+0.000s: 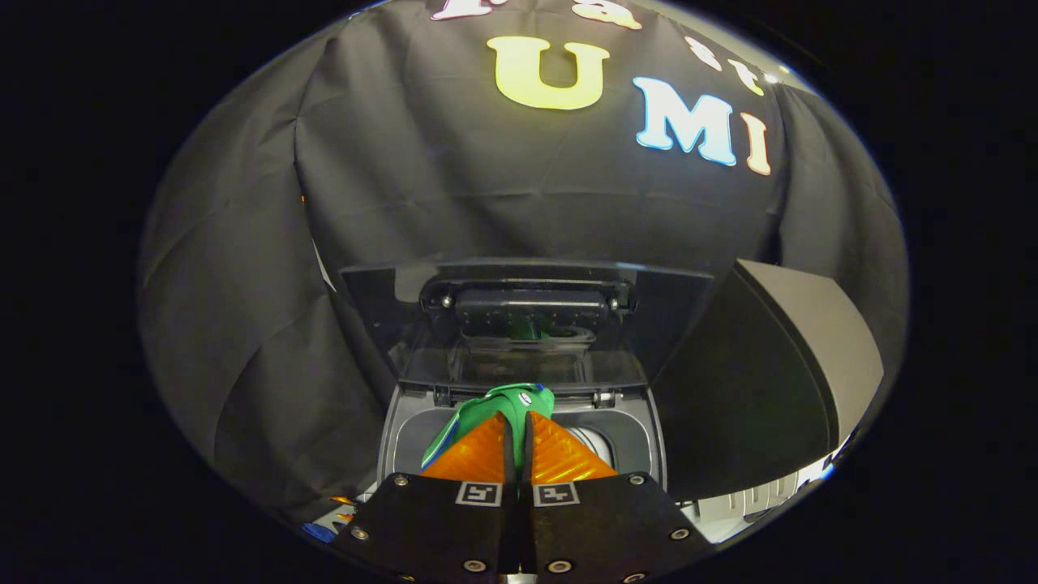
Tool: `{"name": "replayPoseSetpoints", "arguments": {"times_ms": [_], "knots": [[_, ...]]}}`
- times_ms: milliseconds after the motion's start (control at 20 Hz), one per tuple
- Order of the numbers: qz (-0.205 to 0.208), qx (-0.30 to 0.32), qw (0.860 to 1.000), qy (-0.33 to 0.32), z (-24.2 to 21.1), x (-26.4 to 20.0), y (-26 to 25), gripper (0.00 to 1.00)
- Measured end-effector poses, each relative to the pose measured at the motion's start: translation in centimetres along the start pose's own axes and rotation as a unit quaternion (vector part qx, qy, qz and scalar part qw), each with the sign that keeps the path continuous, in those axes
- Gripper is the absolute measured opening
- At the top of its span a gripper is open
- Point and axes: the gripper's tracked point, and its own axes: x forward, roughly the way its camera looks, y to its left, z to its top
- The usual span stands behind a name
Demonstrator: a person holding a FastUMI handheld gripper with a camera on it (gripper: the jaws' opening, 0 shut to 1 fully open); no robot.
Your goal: Put the clothes into the washing machine and then close the washing machine lid.
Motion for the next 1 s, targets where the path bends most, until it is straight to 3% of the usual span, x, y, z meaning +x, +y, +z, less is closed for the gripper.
{"name": "replayPoseSetpoints", "arguments": {"times_ms": [1000], "knots": [[0.023, -0.005, 0.994, 0.111, -10.9, 7.4, -1.4, 0.00]]}}
